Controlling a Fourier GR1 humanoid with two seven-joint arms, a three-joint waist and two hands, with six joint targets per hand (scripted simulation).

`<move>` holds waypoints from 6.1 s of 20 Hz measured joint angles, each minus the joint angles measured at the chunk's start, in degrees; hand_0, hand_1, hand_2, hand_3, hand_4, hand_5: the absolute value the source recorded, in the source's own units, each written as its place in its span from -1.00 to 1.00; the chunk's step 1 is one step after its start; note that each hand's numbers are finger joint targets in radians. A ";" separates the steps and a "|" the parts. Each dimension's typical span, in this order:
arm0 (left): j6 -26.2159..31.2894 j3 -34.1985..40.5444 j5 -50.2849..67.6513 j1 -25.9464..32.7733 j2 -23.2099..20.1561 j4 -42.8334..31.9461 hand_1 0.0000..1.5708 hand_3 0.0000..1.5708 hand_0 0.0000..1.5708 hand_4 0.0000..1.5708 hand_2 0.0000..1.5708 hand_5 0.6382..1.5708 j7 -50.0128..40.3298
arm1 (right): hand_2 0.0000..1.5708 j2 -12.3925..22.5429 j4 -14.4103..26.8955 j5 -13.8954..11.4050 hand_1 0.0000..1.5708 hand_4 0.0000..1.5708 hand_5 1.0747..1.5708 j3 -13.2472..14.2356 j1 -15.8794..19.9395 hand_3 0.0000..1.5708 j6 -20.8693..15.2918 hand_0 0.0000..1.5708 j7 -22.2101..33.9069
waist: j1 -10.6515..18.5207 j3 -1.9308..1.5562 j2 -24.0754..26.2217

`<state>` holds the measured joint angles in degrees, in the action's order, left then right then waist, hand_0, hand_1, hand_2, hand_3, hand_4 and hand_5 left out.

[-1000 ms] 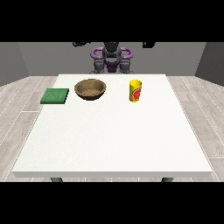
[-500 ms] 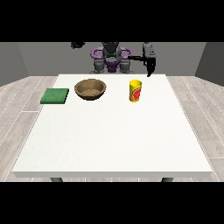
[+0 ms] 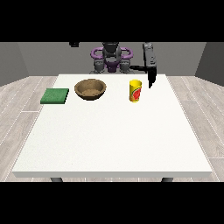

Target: Pick the cup and pour the ball into the bowl, then pick the bowl and place it on the pad

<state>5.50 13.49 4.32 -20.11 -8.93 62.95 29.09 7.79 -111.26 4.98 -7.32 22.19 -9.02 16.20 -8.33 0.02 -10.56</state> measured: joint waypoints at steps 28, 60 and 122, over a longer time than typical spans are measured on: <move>-14.14 4.43 -6.23 -10.32 -5.31 -30.47 0.69 1.00 0.69 0.36 1.00 0.80 25.61 | -1.00 9.00 -13.15 15.26 -1.00 -0.84 0.95 15.75 -3.59 -1.00 11.39 -1.00 3.82 | -8.50 -0.17 -6.84; -54.50 -25.16 -54.87 -35.98 -3.29 -43.52 0.70 1.00 0.70 0.04 0.91 0.93 -24.77 | -1.00 8.43 4.18 16.10 -1.00 -0.53 0.98 18.00 -2.41 -1.00 15.88 -1.00 -0.51 | -7.20 -0.14 3.36; 4.26 9.38 10.44 -19.04 -13.26 -16.63 -1.00 -1.00 -1.00 -1.00 -1.00 0.90 3.91 | -1.00 -1.40 0.45 5.12 -1.00 -0.40 0.99 11.93 -13.09 -1.00 8.66 -1.00 -7.23 | 7.26 0.12 -4.72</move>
<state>9.76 22.87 14.77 -39.16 -22.19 46.32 33.00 6.39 -110.81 10.10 4.62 9.10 -0.35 8.97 -1.07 0.15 -15.27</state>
